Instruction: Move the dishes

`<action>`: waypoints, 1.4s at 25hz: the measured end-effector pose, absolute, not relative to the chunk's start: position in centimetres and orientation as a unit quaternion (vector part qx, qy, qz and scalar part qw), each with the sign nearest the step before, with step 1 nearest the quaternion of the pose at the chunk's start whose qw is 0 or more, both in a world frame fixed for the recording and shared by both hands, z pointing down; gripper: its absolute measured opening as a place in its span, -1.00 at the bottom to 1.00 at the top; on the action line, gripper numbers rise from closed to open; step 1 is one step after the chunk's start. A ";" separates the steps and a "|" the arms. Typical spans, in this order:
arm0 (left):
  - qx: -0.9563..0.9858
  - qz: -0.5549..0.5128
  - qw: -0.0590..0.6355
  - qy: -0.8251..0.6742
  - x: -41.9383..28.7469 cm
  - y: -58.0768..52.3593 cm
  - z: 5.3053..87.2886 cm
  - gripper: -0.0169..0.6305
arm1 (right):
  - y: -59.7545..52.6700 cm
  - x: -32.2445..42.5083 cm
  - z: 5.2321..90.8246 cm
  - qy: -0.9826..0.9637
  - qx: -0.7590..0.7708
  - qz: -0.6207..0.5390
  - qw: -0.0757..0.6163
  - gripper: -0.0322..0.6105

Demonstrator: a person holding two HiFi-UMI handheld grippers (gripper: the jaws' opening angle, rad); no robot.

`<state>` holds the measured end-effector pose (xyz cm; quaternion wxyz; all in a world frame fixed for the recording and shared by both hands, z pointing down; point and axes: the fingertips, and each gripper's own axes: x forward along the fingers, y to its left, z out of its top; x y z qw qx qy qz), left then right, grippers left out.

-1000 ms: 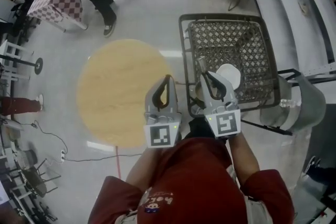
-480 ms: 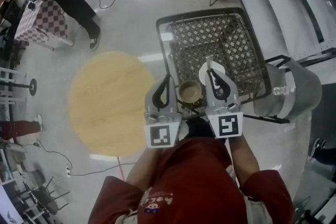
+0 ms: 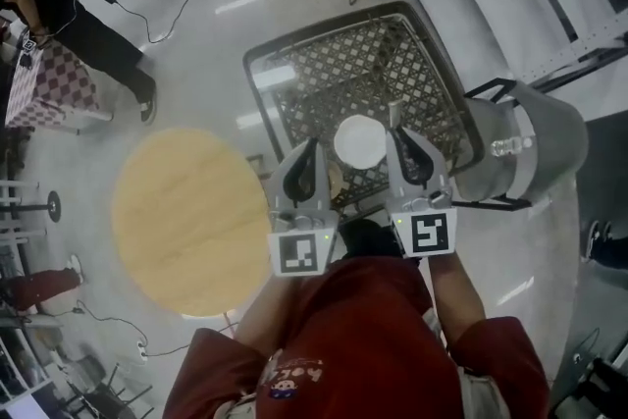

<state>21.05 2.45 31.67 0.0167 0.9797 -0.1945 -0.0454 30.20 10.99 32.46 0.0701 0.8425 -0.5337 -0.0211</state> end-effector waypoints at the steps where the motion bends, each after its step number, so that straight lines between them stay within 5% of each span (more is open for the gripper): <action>1: 0.981 -0.045 0.018 -0.188 21.9 2.8 31.8 -0.93 | 11.6 31.0 32.6 -0.526 0.847 -0.019 0.071 -0.79; 17: 0.992 -0.024 0.024 -0.121 30.7 6.0 33.8 -0.92 | 16.8 39.4 36.7 -0.461 0.882 0.037 0.085 -0.79; 35: 0.993 0.024 0.038 -0.112 33.1 7.2 38.3 -0.93 | 17.6 44.1 54.6 -0.465 0.833 0.255 0.158 -0.79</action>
